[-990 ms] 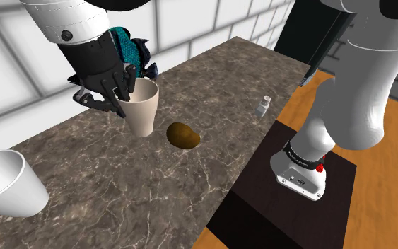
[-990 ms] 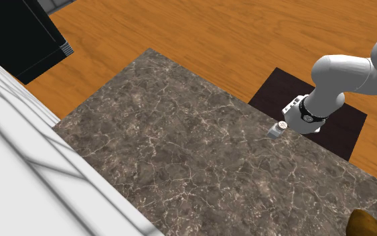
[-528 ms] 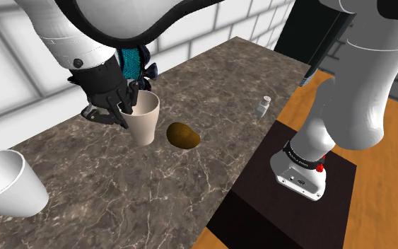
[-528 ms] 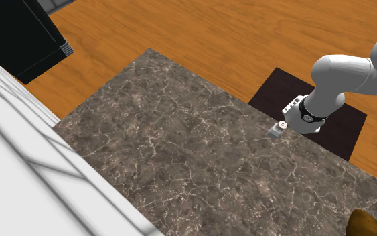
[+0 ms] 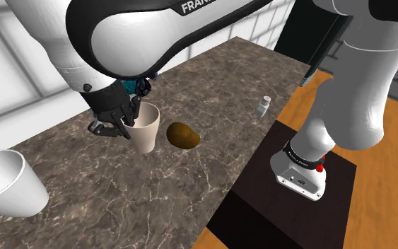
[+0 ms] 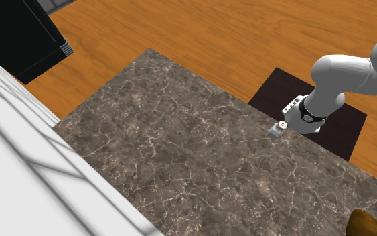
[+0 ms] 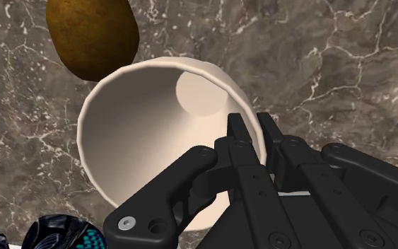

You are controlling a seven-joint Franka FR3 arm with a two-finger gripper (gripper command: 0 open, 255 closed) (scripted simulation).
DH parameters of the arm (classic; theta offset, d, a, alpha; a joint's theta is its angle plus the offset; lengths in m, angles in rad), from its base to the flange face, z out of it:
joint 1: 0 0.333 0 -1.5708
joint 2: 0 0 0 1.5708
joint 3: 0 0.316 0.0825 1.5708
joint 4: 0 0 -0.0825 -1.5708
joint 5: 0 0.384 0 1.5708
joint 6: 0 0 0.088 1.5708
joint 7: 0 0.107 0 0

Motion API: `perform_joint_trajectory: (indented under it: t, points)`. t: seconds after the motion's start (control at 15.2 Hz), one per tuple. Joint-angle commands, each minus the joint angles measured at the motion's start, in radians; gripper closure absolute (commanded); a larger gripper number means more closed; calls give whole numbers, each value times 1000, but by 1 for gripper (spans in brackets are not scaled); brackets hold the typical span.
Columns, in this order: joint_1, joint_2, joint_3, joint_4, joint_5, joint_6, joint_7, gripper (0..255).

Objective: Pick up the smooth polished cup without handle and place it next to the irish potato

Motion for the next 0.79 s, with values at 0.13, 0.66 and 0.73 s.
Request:
perform_joint_trajectory:
  t: [0.13, 0.66, 0.73]
  points:
    - [0, 14, -3, -36, -8, 49, 7, 255]
    - [1, 28, -6, -58, -16, 83, 12, 255]
    - [1, 28, -6, -58, -16, 83, 12, 255]
